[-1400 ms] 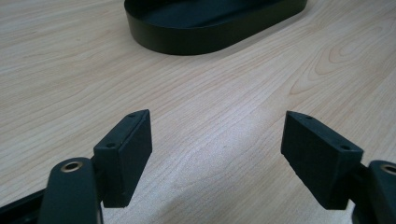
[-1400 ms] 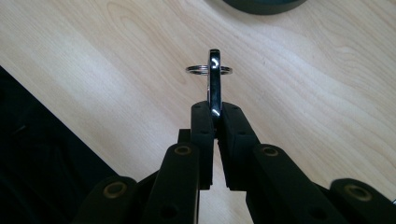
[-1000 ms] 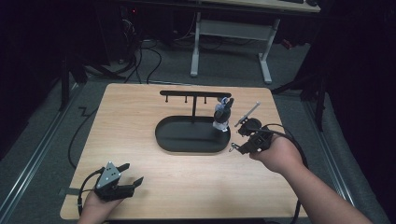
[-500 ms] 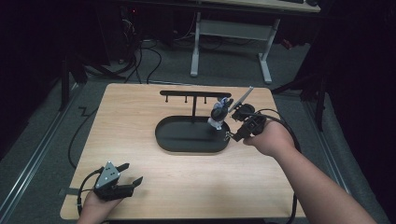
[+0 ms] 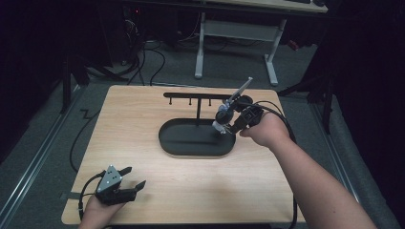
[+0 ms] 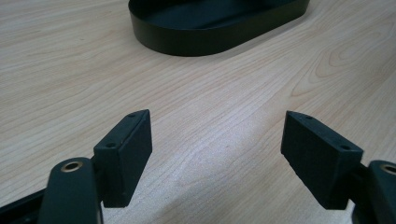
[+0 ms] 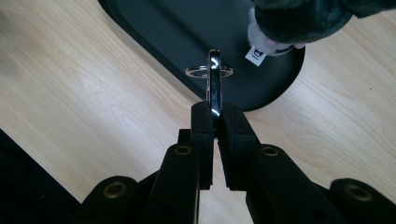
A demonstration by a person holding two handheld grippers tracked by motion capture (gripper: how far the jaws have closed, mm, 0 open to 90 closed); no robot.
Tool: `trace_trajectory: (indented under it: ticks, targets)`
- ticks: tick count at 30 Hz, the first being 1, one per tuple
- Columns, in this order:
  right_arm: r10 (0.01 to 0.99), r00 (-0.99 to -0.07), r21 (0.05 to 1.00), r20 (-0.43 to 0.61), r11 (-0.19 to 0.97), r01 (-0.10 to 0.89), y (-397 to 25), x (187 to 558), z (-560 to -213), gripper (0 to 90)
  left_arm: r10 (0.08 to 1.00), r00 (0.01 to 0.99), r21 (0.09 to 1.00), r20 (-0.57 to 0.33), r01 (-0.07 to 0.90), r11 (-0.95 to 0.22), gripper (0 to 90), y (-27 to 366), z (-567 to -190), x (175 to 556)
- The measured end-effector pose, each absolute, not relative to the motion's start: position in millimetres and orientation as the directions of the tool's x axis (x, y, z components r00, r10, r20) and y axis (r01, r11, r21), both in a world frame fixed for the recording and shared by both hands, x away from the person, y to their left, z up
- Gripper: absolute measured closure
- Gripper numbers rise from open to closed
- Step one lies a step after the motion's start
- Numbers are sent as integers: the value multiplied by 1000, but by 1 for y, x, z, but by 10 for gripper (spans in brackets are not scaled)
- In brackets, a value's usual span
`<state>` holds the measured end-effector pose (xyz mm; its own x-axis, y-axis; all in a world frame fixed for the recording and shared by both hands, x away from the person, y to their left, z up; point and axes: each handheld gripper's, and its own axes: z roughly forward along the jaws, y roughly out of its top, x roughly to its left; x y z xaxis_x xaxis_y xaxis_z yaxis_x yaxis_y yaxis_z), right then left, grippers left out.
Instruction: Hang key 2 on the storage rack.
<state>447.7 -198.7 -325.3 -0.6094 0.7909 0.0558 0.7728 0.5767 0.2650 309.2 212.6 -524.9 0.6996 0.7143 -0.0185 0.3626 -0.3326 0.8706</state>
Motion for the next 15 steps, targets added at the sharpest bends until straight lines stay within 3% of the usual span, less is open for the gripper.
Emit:
trace_trajectory:
  ticks: [15]
  targets:
    - [799, -597, 313, 68, 552, 773, -185, 477, -314, 856, 716, 698, 871, -23, 365, -328, 254, 214, -525, 310]
